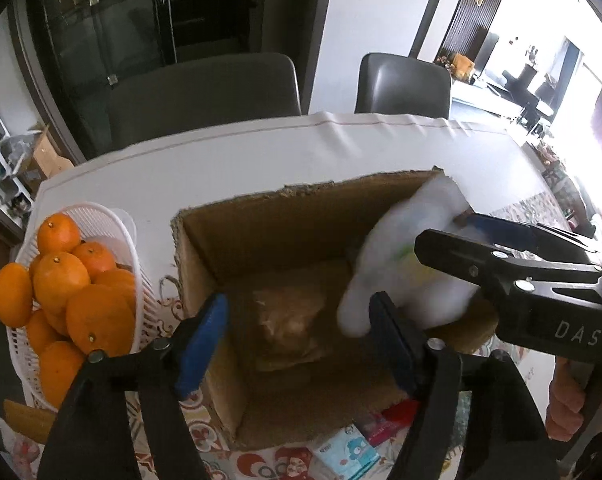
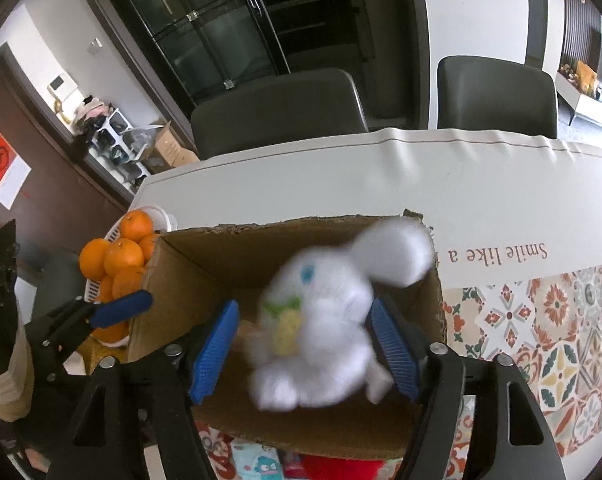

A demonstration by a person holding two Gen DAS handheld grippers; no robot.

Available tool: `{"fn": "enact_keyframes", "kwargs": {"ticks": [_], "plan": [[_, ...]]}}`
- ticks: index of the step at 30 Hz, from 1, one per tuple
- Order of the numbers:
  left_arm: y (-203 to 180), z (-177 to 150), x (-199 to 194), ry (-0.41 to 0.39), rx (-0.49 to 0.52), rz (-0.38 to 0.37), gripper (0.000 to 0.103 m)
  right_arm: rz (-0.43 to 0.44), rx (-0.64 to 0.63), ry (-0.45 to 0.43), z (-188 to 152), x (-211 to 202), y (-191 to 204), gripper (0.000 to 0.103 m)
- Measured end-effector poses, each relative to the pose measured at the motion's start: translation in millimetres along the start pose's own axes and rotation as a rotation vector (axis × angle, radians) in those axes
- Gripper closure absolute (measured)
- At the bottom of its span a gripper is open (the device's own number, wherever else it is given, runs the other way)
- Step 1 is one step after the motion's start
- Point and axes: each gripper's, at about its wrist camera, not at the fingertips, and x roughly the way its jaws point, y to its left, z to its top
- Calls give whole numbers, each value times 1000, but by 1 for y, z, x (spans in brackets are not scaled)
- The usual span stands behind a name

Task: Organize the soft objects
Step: 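Open the left gripper over the box while the right gripper releases the bunny inside, then move the left tool to the blue tissue pack while the right tool reaches the red strawberry plush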

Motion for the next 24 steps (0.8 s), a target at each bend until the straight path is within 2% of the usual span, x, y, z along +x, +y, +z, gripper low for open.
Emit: {"fn": "enact_keyframes", "kwargs": {"ticks": [6,13,18,24], "plan": [[1,-6,-13,-33,5,52,23,-34,-20,-36,-4,-14,6,25],[1,-19,-33,-57,-11,71,21,-87,-20,-61,-12,-34,10,25],[-6,-32,-53,-88,-11,102,16,-112,-28,-77,-26,-50,10,25],[-18,-51,-75,-116,-3,121,16,-116,-29,-102,-46,-72,10,25]]}}
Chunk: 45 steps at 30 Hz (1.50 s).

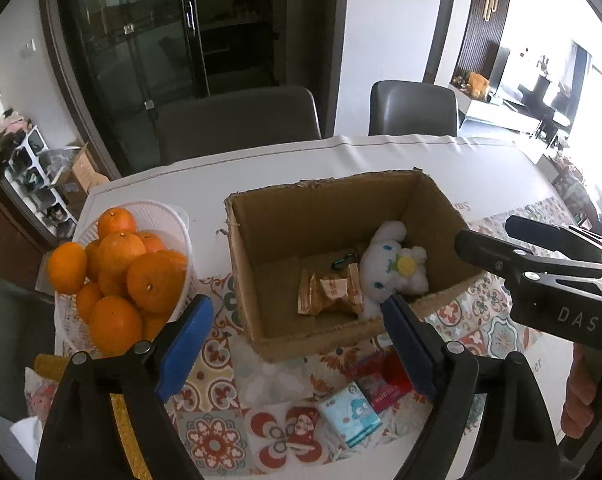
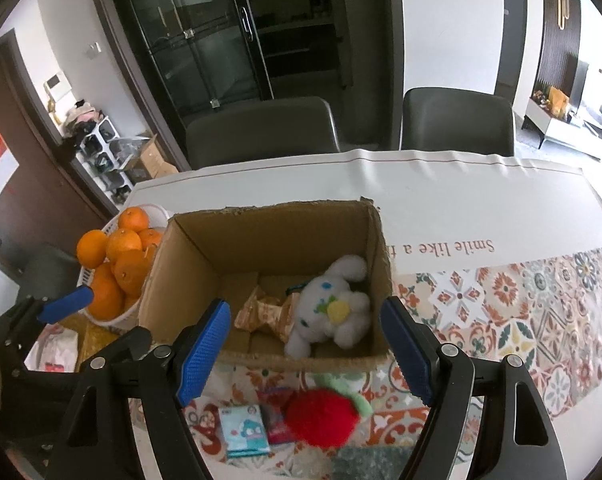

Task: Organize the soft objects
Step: 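Move the left tool to the blue tissue pack while the right tool reaches the red strawberry plush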

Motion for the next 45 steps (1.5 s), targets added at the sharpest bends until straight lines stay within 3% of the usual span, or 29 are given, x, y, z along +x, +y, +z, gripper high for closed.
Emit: {"fn": "enact_keyframes", "kwargs": {"ticks": [14,25,36,45], "plan": [[-31,-39,-21,9,19,33,14,-61,-9,14,-48,-26,-19,25],[-43,-70,-10,66,45,38,14,-42,-1,72,-81,-13,-27,25],[-45,-94,21,172,30,26,14,-8,8,151,-103,17,-33,25],[-42,-111,56,277,-63,-28,19,30,56,211,-115,48,-42,25]]}}
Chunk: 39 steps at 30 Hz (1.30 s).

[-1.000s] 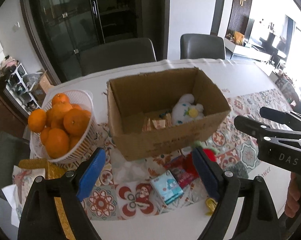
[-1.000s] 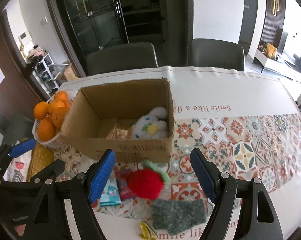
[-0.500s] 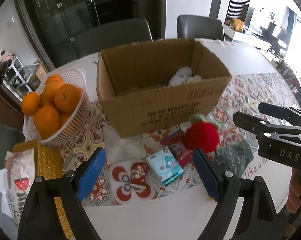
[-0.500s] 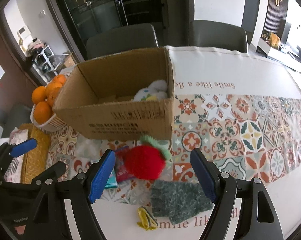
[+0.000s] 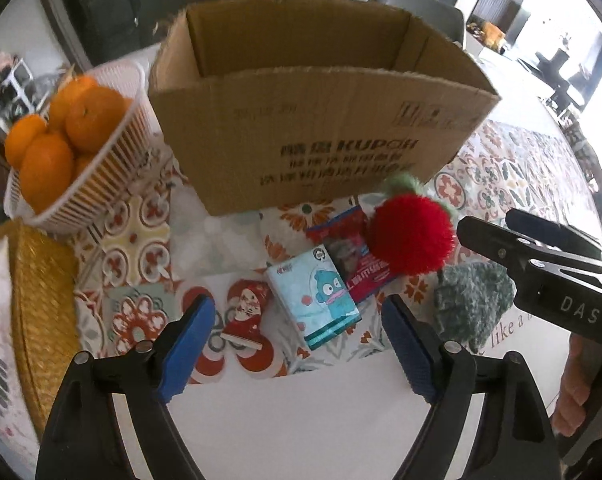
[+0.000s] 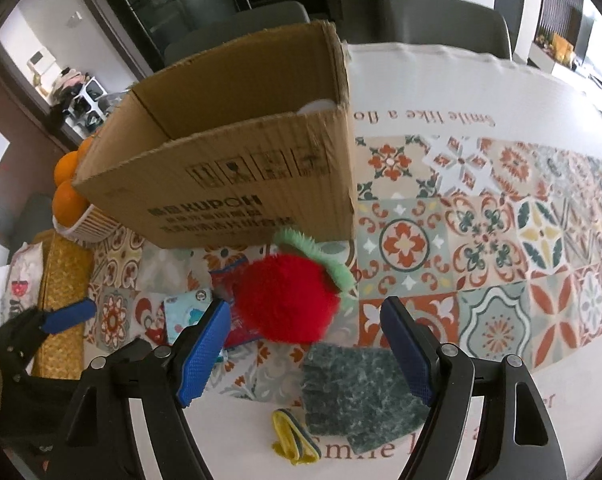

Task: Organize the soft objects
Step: 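Move the left tool to the blue tissue pack while the right tool reaches the red strawberry plush, then close the left gripper on the tissue pack while the right gripper closes on the strawberry plush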

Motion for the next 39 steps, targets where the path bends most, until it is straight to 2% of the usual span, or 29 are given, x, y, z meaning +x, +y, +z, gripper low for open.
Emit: {"fn": "enact_keyframes", "kwargs": {"ticks": [8,16,22,27,34,39], "plan": [[-1,-3,25,64,-63,-35,26,72,85,25,-1,23,-12,25],[-7,-4,46,120,-100,-59,30,180,196,65,-4,49,-22,26],[-10,-6,65,159,-135,-59,34,199,274,74,-6,66,-26,27],[-13,-7,82,190,-158,-56,39,219,290,86,-5,78,-20,29],[-7,-3,109,232,-205,-69,44,192,294,105,-4,99,-7,33],[-5,5,114,214,-200,-65,45,167,278,110,-5,107,-1,45]]}}
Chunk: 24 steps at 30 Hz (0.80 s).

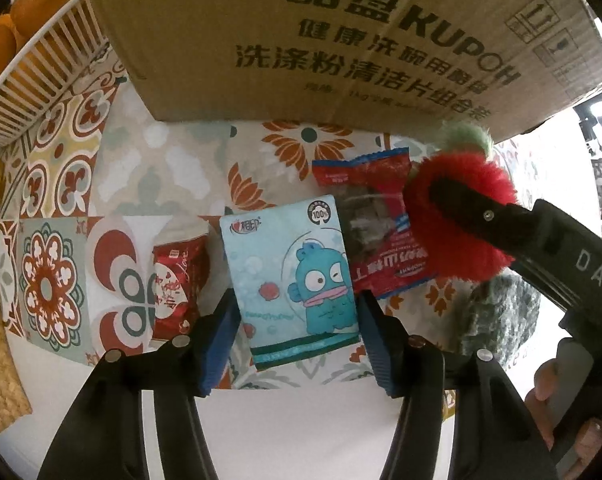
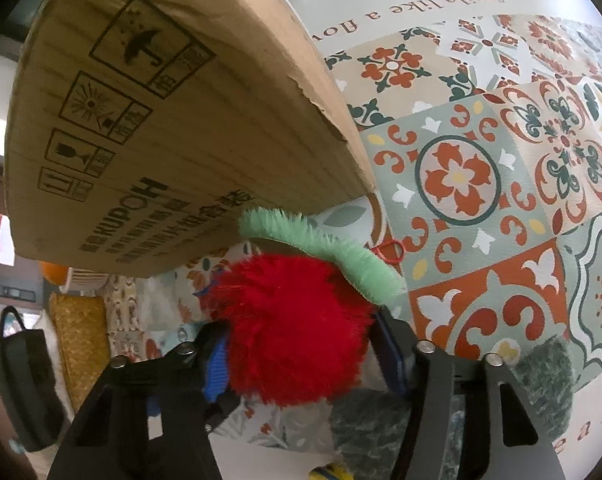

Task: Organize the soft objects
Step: 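Close the left gripper on the tissue pack while the right gripper closes on the strawberry plush, then lift the tissue pack with the left tool while the right tool carries the strawberry plush over the box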

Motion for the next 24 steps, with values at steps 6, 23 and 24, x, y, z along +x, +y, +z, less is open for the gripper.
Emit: {"fn": "enact_keyframes", "kwargs": {"ticks": [6,23,24], "plan": [[6,1,-6,-20,13,-5,47,-22,-28,-1,-6,1,1,60],[6,-29,-53,-130,85,-20,48,-46,-102,-71,-27,-37,4,64],[6,-30,-56,-139,89,-16,48,-50,-108,-78,-28,-40,5,64]]}}
